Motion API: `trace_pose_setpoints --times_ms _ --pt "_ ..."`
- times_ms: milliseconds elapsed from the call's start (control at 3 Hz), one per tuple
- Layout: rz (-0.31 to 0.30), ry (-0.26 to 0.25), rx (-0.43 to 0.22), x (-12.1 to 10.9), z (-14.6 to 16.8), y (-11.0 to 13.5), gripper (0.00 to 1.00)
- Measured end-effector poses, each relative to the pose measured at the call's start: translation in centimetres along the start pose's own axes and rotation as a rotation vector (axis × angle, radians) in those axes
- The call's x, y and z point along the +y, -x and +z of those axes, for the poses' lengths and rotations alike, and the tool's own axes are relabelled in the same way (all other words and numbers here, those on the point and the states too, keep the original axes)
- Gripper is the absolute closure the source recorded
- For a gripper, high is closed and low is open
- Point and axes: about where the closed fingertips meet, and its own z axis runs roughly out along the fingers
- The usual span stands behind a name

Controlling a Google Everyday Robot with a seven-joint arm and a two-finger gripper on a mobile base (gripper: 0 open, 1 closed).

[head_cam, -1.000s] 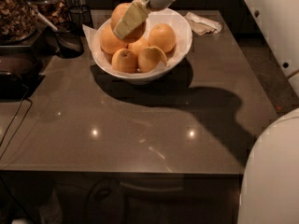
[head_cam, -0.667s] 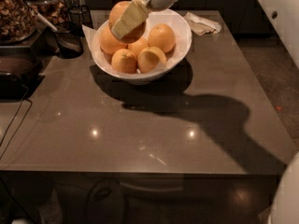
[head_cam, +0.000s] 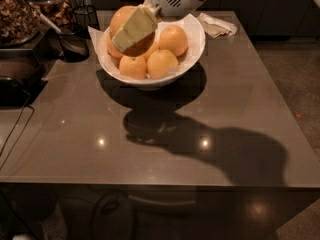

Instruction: Pick orange from white bowl

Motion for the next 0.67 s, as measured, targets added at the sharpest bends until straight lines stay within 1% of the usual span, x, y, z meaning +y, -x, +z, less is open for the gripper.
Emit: trace_pose_setpoints --times_ms 667 --pt "0.056 -0.095 0.012 5.1 -3.0 -0.7 1.00"
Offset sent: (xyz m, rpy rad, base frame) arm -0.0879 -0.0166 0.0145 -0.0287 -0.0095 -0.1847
